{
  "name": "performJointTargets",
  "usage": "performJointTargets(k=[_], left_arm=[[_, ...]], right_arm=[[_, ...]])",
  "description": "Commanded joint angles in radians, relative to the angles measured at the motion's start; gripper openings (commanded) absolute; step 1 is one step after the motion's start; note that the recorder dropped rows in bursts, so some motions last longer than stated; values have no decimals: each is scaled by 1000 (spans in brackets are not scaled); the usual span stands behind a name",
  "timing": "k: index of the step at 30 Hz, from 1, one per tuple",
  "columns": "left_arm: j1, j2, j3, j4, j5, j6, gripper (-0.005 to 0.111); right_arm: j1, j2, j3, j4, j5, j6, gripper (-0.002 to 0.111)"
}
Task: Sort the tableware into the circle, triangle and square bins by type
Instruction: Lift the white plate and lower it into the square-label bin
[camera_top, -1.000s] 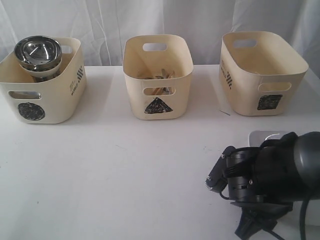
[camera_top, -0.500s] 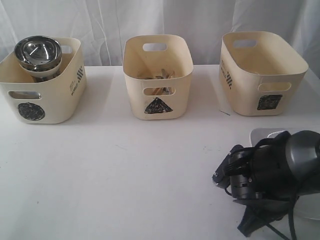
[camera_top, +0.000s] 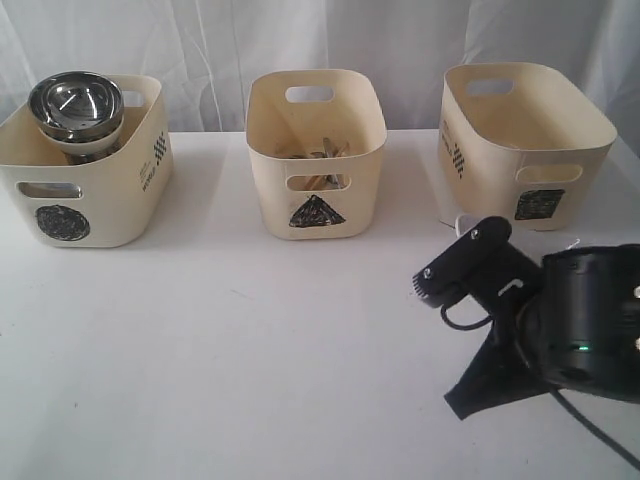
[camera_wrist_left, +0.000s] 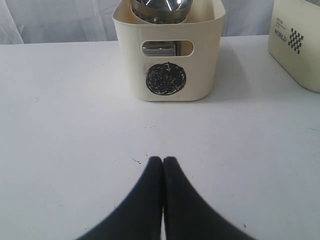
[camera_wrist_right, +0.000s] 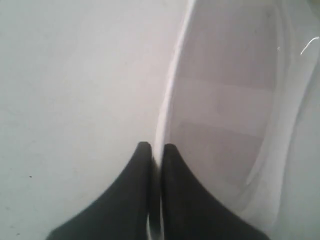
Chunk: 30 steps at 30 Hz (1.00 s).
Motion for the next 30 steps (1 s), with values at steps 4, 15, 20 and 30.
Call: performJointTargets(k=[4,15,20,30], left_arm=[[-2,-4,4,-6,-4,-6,0],[-2,-4,4,-6,-4,-6,0],[-2,-4,4,-6,-4,-6,0],[-2,-4,4,-6,-4,-6,0]], right_arm=[[8,-244,-29,102,35,-42,0],[8,-391,-44,74,233,-64,0],[8,-408,-144,-52,288,-118,0],[-43,-229,-432,-205,224,-298,0]])
